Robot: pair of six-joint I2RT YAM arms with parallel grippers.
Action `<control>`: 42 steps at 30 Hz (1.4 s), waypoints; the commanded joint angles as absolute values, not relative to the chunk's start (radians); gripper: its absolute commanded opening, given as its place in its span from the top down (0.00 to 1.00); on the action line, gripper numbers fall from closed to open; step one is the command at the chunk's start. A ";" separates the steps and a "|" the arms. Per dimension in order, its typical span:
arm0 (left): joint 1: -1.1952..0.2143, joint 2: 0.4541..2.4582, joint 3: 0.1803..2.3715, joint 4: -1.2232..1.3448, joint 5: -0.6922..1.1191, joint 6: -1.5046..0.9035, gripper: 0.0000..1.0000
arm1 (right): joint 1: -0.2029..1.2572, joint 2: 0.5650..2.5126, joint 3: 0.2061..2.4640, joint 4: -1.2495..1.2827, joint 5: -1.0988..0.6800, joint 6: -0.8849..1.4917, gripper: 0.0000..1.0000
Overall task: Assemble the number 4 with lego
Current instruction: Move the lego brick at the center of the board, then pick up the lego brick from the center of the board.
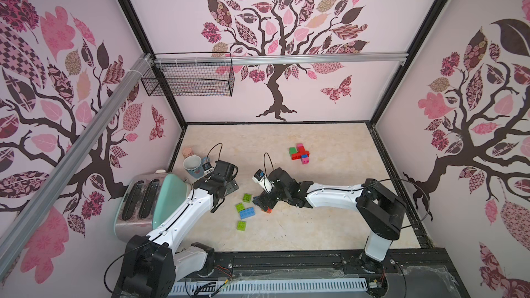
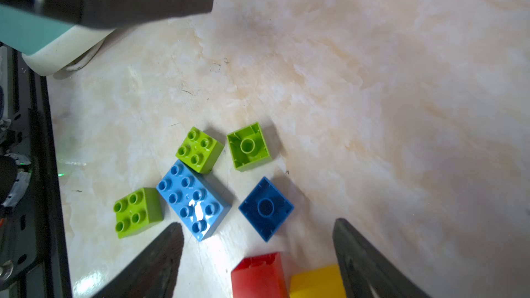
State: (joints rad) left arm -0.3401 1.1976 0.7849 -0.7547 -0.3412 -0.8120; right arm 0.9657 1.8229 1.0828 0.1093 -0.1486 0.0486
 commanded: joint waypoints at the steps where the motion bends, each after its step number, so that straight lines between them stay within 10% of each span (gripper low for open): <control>1: -0.338 1.236 0.741 -0.766 -0.248 -0.831 0.02 | 0.960 1.899 1.159 0.057 -0.135 -0.041 0.21; 17: -0.399 1.462 0.680 -0.546 0.188 -0.777 0.04 | 0.981 1.898 1.036 0.079 0.196 -0.041 0.48; 30: -0.557 1.657 0.895 -0.593 0.287 -0.681 0.14 | 0.828 1.680 0.769 0.097 0.237 -0.004 0.42; 42: -0.555 1.408 0.851 -0.684 -0.059 -0.723 0.02 | 0.851 1.697 0.773 0.375 -0.230 0.017 0.24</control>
